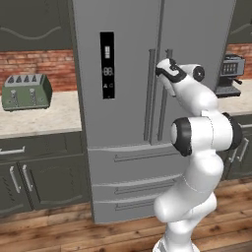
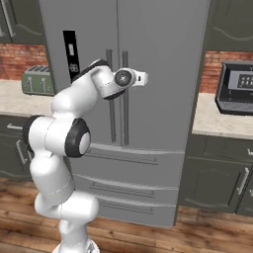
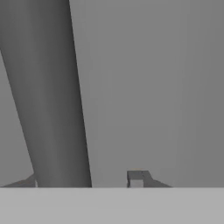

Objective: Retrieve the banana and peach from the fridge and place them into the bowl on the dining table.

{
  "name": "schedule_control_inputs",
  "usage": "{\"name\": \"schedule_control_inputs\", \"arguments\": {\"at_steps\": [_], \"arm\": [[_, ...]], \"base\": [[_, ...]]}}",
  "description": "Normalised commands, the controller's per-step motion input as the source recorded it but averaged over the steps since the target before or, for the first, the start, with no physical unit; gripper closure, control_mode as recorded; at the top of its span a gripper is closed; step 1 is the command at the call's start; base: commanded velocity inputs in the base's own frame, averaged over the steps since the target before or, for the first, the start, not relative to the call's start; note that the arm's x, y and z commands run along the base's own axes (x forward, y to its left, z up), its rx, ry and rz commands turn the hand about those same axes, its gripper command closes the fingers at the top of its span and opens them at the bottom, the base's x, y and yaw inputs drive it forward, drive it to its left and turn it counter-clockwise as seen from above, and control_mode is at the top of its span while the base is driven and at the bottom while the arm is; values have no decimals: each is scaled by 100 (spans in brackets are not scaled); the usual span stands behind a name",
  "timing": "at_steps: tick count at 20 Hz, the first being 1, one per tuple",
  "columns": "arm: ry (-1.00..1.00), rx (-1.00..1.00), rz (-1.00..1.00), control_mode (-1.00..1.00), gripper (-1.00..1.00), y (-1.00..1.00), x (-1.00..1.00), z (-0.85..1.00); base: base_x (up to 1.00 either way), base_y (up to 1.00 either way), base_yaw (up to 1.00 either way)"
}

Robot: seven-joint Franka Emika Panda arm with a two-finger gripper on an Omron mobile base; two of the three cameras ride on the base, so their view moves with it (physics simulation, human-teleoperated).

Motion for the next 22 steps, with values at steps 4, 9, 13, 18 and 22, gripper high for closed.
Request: {"name": "schedule_control_inputs", "arguments": {"at_steps": [4,9,13,18,22], "arm": [[22,0,-2,-100,100,-57,-100,17],[22,0,-5,-100,100,-92,-100,13],[17,3,-7,-100,100,-100,-100,1],[2,4,-1,-100,100,-100,-100,0],[-1,6,0,-100,100,-98,-100,1]], "base": [[0,0,0],[0,0,0],[0,0,0],[0,0,0],[0,0,0]]}}
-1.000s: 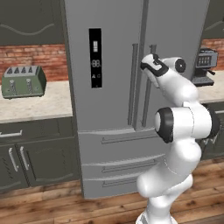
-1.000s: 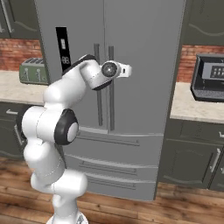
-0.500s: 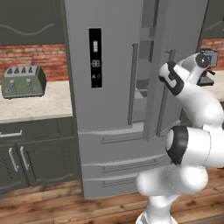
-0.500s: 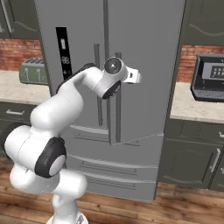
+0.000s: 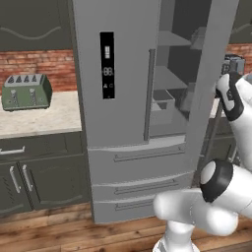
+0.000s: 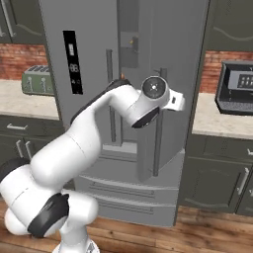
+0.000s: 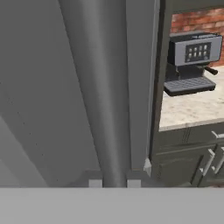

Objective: Retrieve the banana and peach from the fridge and place them into the bowl on the dining table.

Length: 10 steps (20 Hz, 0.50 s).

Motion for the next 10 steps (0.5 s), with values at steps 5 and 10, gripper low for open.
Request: {"name": "schedule_control_inputs", "arguments": {"at_steps": [5,10], "arm": [[-2,0,0,-100,-100,-21,-100,36],[2,-15,1,-100,-100,39,-90,41]], "base": [[0,0,0],[0,0,0]]}}
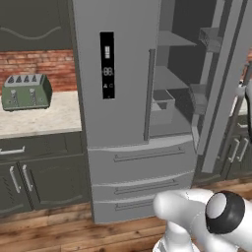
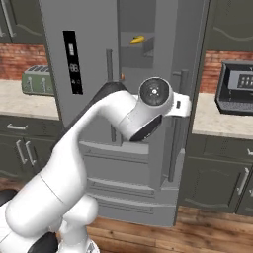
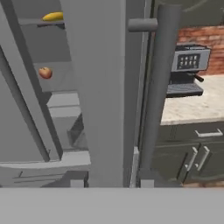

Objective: Retrieve the banana and peach from the fridge and place them into the bowl on the dining table.

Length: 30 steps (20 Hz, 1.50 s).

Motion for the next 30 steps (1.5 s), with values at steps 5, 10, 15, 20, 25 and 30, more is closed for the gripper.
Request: {"name": "schedule_control_inputs", "arguments": {"at_steps": [5,10,15,20,25,30], "arm": [[23,-37,1,-100,-100,98,-45,17],[33,-47,0,-100,-100,100,2,0],[36,-47,0,-100,-100,99,22,0],[24,-37,0,-100,-100,52,44,-4],[19,-24,0,-100,-100,-15,66,-19],[6,-5,0,-100,-100,-76,57,-23]], "base": [[0,0,0],[0,0,0],[0,0,0],[0,0,0],[0,0,0],[0,0,0]]}}
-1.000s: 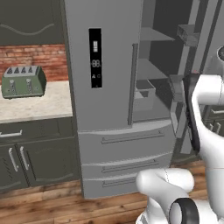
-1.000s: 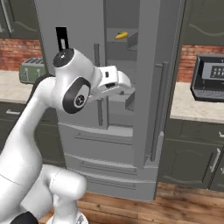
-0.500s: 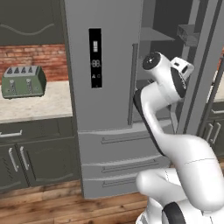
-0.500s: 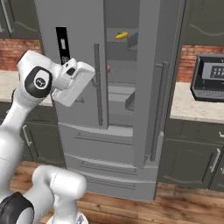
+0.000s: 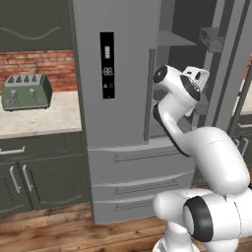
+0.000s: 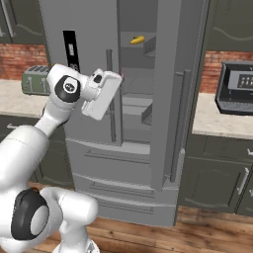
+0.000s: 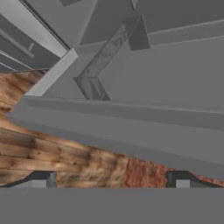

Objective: Retrieve the banana and peach from the fridge and place them into the bowl on the dining table.

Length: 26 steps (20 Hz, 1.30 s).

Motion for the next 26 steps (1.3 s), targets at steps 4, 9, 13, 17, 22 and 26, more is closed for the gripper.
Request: {"name": "schedule_control_inputs", "arguments": {"at_steps": [4,9,13,17,22,26], "arm": [[0,0,2,-100,-100,-80,67,-24],[0,0,8,-100,-100,-50,99,-25],[0,0,7,-100,-100,-60,62,-3],[0,-3,1,-100,-100,-86,-22,0],[0,0,-6,-100,-100,-98,-100,0],[-8,13,-5,-100,-100,-77,-100,0]], "base": [[0,0,0],[0,0,0],[0,0,0],[0,0,0],[0,0,0],[0,0,0]]}}
